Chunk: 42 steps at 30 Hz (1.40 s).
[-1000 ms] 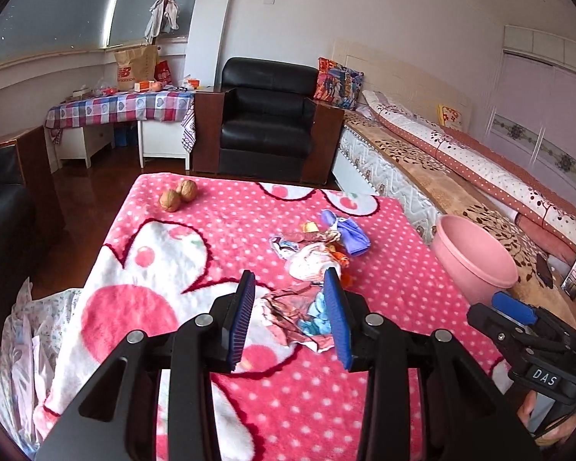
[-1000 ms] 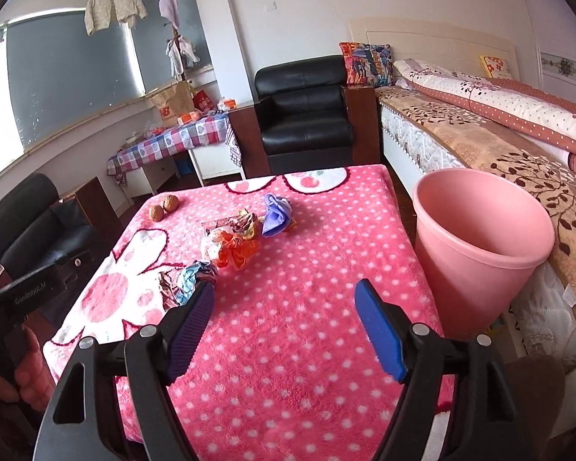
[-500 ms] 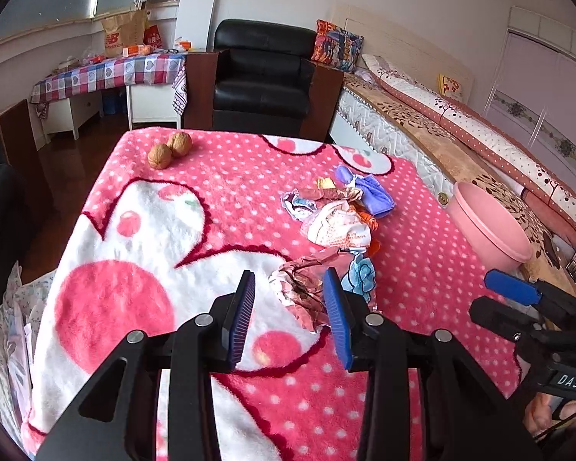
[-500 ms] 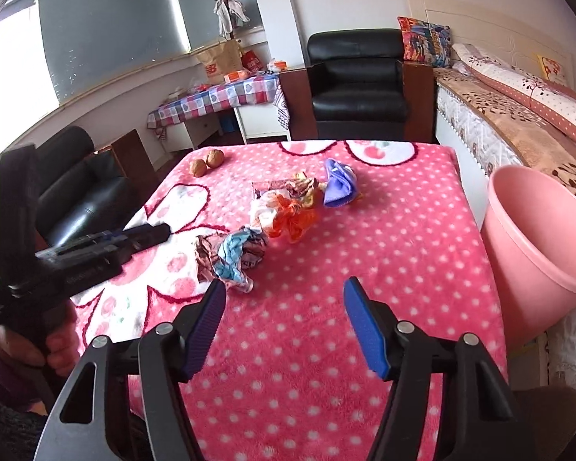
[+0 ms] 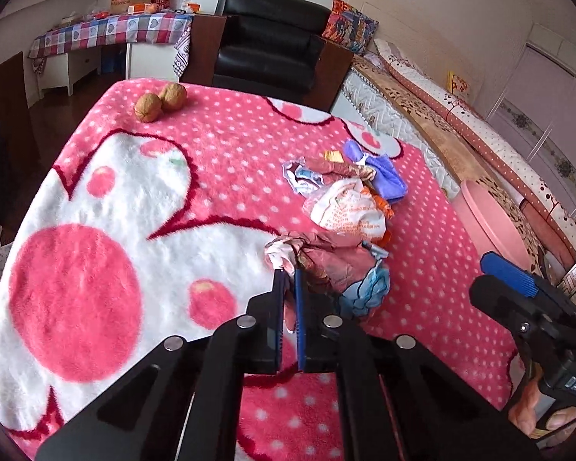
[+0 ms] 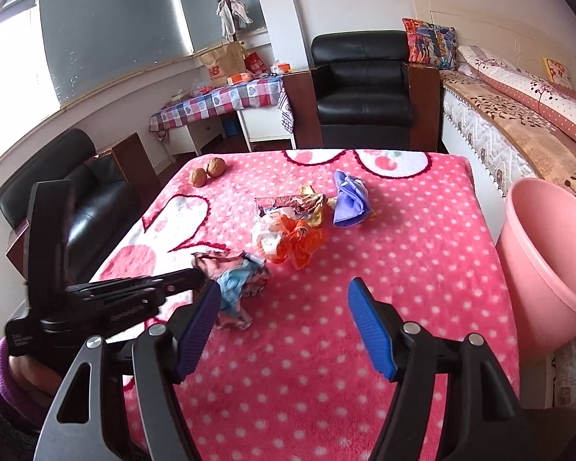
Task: Collect trash
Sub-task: 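Grasp the pink crumpled wrapper with the left tool while the right tool grasps the orange-white wrapper, then carry both wrappers with both tools over the pink bucket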
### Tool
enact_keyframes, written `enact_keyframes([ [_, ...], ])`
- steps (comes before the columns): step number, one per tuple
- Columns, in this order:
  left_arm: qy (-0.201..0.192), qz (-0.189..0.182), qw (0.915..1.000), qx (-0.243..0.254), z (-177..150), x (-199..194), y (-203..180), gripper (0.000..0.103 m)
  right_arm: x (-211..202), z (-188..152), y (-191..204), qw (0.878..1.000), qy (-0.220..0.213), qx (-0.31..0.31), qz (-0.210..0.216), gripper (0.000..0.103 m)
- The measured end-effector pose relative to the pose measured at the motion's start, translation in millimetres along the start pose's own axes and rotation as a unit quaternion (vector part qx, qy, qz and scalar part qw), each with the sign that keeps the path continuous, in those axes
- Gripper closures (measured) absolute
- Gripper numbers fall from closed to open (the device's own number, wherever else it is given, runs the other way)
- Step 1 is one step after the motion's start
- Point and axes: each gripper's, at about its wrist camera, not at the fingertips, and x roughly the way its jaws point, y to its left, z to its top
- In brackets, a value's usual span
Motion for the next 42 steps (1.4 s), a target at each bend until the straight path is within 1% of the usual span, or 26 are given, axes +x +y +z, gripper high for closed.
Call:
enact_keyframes([
  [4,-0.028,0.012,0.9995,-0.01,10.1,-21.3,10.6,0.099,16.0,12.2,-1.6,1.0,0.003,0.011,0.008,0.035],
  [6,-0.036,0.017,0.9991,-0.016,13.9,-27.4,14.3,0.099,27.2,19.4,-0.7,1.0,0.007,0.016,0.013,0.035],
  [10,-0.046,0.019,0.9984,-0.028,16.4,-34.9,22.6,0.099,52.5,30.1,2.0,0.999,0.022,0.023,0.018,0.035],
  [17,-0.059,0.014,0.9978,-0.029,17.0,-41.8,28.7,0.099,95.5,36.3,6.4,0.998,0.056,0.039,0.007,0.036],
  [19,-0.06,0.013,0.9977,-0.029,16.1,-43.1,29.8,0.099,103.0,36.2,10.8,0.998,0.06,0.028,-0.008,0.043],
  [20,-0.06,0.012,0.9977,-0.029,16.4,-43.4,30.1,0.099,105.9,35.0,12.2,0.998,0.064,0.024,-0.011,0.052],
  [21,-0.061,0.011,0.9977,-0.029,16.3,-43.5,30.6,0.099,108.2,34.5,12.3,0.997,0.07,0.023,-0.01,0.054],
  [25,-0.066,0.006,0.9975,-0.026,18.1,-46.1,30.3,0.099,99.7,33.5,13.0,0.998,0.064,0.021,-0.003,0.057],
  [32,-0.077,0.001,0.9969,-0.018,23.5,-52.0,23.5,0.099,55.8,21.0,15.1,0.999,0.043,0.008,0.003,0.058],
  [37,-0.081,-0.007,0.9967,-0.004,29.7,-51.8,5.6,0.099,29.1,11.7,6.8,0.999,0.029,0.014,-0.004,0.058],
  [42,-0.086,-0.027,0.9959,0.014,42.9,-50.7,-25.1,0.099,3.4,16.5,-18.2,0.999,0.0,0.038,-0.021,0.058],
])
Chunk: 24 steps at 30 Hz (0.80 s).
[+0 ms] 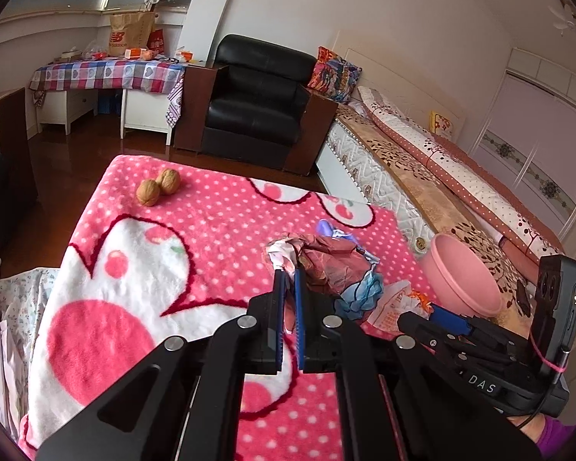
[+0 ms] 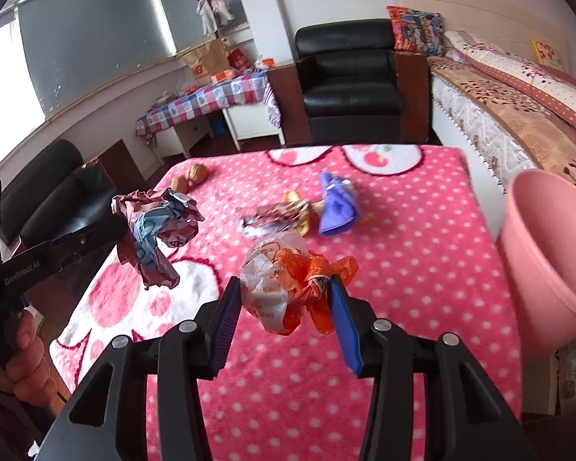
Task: Collect trash
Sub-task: 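Carry both wrappers with both tools over the pink bucket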
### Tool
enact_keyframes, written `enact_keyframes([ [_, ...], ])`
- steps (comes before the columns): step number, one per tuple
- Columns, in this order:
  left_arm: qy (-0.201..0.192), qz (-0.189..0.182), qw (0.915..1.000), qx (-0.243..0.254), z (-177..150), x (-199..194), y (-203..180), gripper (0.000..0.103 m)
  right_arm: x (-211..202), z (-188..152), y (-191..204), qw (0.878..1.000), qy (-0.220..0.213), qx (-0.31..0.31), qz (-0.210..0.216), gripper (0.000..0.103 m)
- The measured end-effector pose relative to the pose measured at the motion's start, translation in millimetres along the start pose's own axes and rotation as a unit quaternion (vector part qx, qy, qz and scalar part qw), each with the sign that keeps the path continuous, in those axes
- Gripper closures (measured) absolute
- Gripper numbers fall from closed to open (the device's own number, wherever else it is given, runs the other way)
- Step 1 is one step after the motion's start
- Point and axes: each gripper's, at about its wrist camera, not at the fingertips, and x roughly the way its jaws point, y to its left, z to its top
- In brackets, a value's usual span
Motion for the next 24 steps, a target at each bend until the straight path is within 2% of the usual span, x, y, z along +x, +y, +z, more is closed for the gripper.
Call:
enact_keyframes([
  [8,-0.027,-0.041,0.9974,0.052,36.9,11.8,-70.5,0.099,-47.4,26.9,-41.9,0.997,-0.066,0.019,-0.046,0.057],
  [15,-0.036,-0.095,0.9897,0.101,70.2,40.1,-147.5,0.099,-86.3,50.8,-98.8,0.987,-0.113,0.058,-0.103,0.057],
  [20,-0.023,-0.126,0.983,0.132,68.3,77.9,-199.0,0.099,-101.5,50.0,-145.5,0.976,-0.136,0.092,-0.144,0.057],
  [24,-0.011,-0.123,0.9789,0.163,50.4,110.8,-228.6,0.099,-99.9,38.4,-188.5,0.969,-0.128,0.132,-0.166,0.057],
])
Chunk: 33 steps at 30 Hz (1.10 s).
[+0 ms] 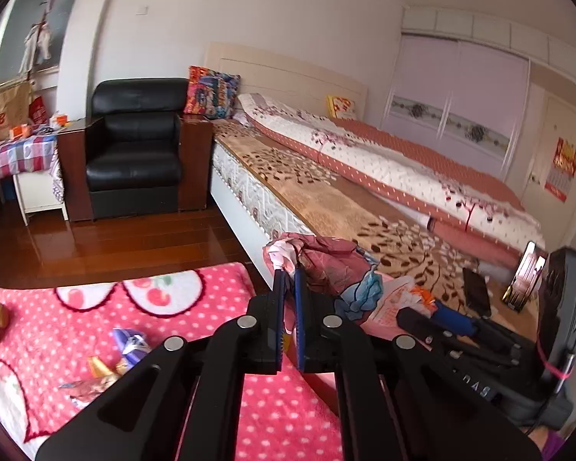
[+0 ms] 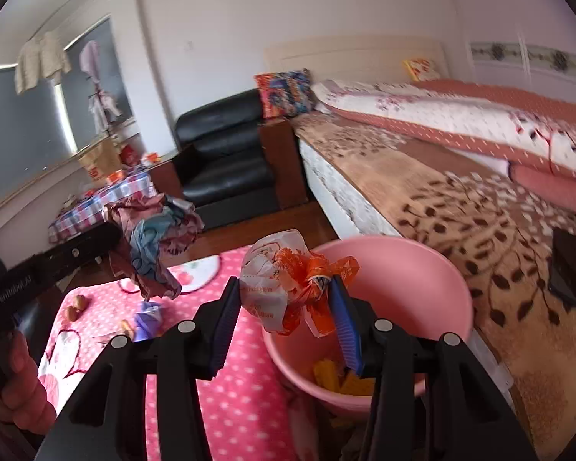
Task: Collect trash
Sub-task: 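Carry both wrappers with both tools over the pink bucket, then open both tools to drop the wrappers into the bucket, then move both open tools back over the purple cloth and foil wrapper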
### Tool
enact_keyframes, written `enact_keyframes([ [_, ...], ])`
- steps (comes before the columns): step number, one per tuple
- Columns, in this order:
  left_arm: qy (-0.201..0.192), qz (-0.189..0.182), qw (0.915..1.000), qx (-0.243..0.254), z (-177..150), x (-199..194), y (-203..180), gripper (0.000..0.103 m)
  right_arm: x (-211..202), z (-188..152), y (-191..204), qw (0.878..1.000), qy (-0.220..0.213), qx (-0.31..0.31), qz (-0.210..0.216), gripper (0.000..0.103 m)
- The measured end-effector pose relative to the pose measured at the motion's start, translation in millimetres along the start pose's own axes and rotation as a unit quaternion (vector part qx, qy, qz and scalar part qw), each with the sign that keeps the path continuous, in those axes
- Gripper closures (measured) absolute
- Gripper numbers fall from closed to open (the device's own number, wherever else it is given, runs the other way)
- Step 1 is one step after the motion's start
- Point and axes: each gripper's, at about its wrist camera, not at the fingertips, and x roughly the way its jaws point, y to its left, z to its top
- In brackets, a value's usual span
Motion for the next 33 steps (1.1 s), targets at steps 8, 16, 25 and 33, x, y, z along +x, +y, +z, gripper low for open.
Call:
enact_keyframes([
  [8,0.062,-0.009,0.9975,0.034,-26.9,64.3,-31.3,0.099,33.3,-18.5,-46.0,0.998,0.03,0.033,-0.033,0.056],
  [16,0.073,-0.01,0.9966,0.038,-32.8,91.7,-41.4,0.099,52.1,-28.7,-69.8,0.997,0.042,0.045,-0.046,0.056],
  [25,0.089,-0.031,0.9952,0.026,-33.9,95.9,-39.9,0.074,58.6,-35.3,-76.5,0.996,0.051,0.052,-0.045,0.051],
  [33,0.079,-0.037,0.9961,0.018,-33.1,74.4,-38.8,0.073,44.0,-34.9,-60.6,0.998,0.04,0.034,-0.039,0.044],
])
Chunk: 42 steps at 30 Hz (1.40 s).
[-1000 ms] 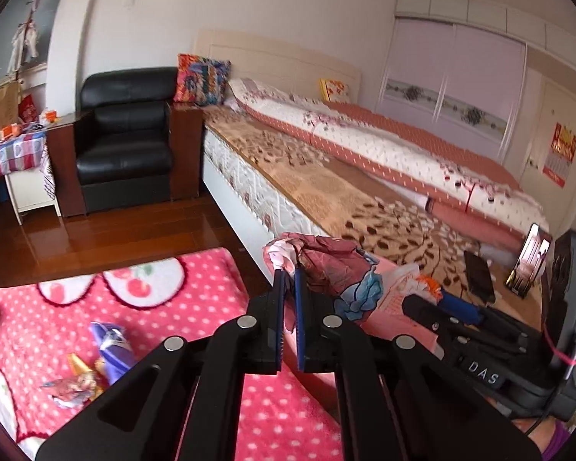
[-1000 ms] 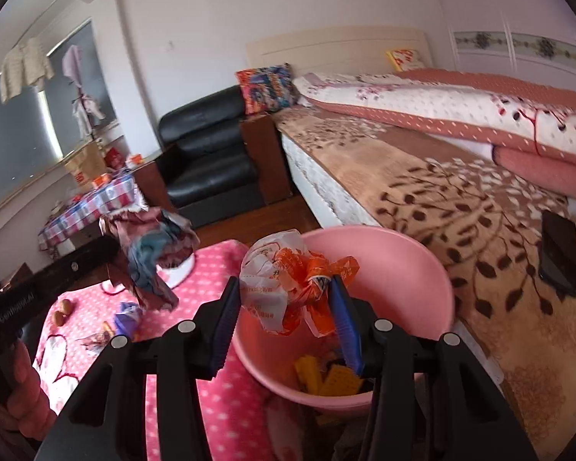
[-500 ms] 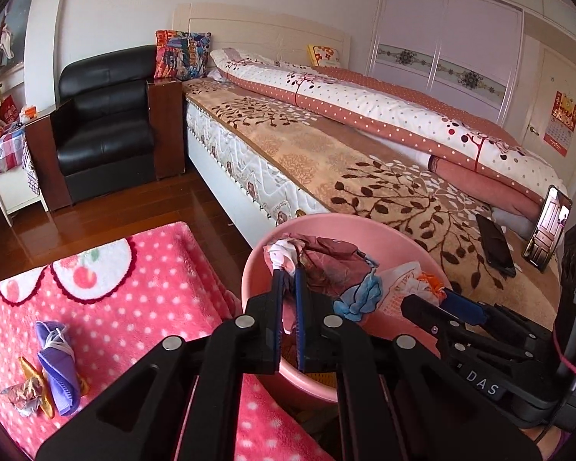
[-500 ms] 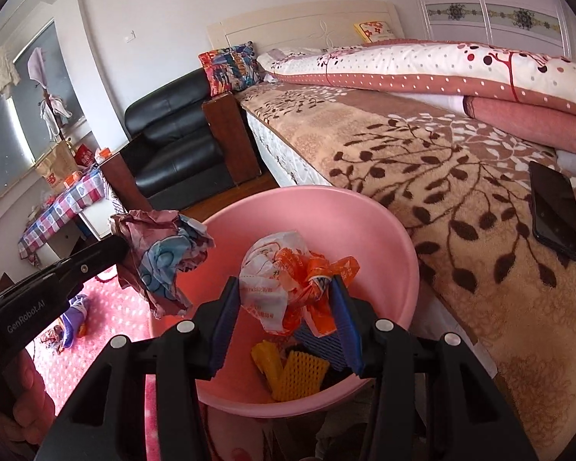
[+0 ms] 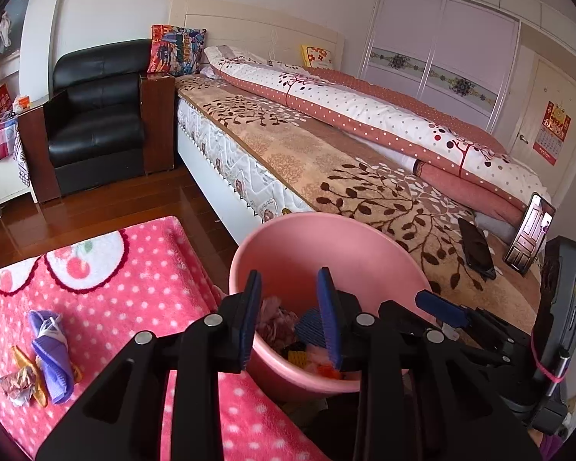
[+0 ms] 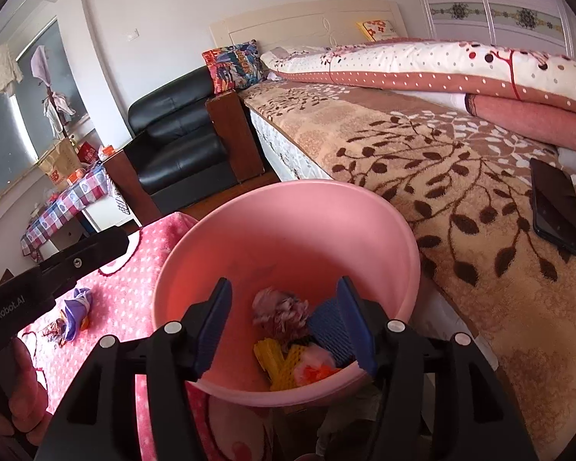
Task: Collect trash
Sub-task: 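Move both open tools back over the purple cloth and foil wrapper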
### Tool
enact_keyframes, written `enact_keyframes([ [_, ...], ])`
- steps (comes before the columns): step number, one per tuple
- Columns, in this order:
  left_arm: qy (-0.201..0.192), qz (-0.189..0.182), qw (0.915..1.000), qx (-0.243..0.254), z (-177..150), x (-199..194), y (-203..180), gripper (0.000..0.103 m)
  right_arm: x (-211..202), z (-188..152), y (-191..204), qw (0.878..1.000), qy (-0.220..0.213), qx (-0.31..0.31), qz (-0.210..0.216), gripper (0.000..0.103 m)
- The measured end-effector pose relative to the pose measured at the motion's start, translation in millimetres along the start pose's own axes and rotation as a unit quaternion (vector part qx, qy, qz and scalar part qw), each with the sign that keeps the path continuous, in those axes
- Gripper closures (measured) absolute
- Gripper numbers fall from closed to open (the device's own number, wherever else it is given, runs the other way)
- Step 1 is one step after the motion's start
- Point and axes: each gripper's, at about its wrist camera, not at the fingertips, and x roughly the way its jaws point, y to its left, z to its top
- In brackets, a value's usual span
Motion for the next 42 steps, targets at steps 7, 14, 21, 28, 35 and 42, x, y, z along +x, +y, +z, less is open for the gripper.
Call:
enact_keyframes([
  [7,0.0,0.01,0.9999,-0.008,-10.2,-28.6,12.2,0.073,-17.7,-7.6,36.0,0.999,-0.001,-0.03,0.02,0.044],
  [14,-0.019,0.035,0.9992,-0.009,-23.2,-65.9,30.4,0.073,-31.7,-20.4,73.2,0.998,0.007,-0.057,0.04,0.044],
  [21,-0.027,0.06,0.9977,-0.017,-39.3,-99.7,58.9,0.073,-39.9,-33.9,109.6,0.994,0.016,-0.079,0.07,0.044],
  [28,-0.036,0.088,0.9955,-0.011,-56.2,-137.6,105.6,0.073,-38.2,-45.2,148.7,0.988,0.038,-0.108,0.099,0.044],
  [35,-0.024,0.128,0.9914,-0.011,-75.2,-164.8,164.8,0.073,-35.1,-46.6,185.6,0.982,0.049,-0.13,0.128,0.044],
  [42,0.018,0.124,0.992,0.018,-87.2,-165.0,201.7,0.073,-11.1,-44.0,221.4,0.974,0.083,-0.141,0.158,0.044],
])
